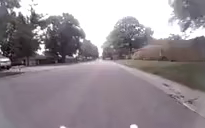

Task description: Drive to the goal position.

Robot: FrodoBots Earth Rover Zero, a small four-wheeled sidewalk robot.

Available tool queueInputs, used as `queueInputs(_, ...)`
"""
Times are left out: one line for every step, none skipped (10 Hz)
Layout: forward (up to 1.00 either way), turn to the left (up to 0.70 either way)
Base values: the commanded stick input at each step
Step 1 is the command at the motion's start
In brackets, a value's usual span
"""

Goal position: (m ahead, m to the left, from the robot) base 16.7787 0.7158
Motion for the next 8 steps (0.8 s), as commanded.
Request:
queueInputs(1.0, -0.36)
queueInputs(1.0, -0.39)
queueInputs(1.0, -0.4)
queueInputs(1.0, -0.4)
queueInputs(1.0, -0.4)
queueInputs(1.0, -0.4)
queueInputs(1.0, -0.4)
queueInputs(1.0, -0.4)
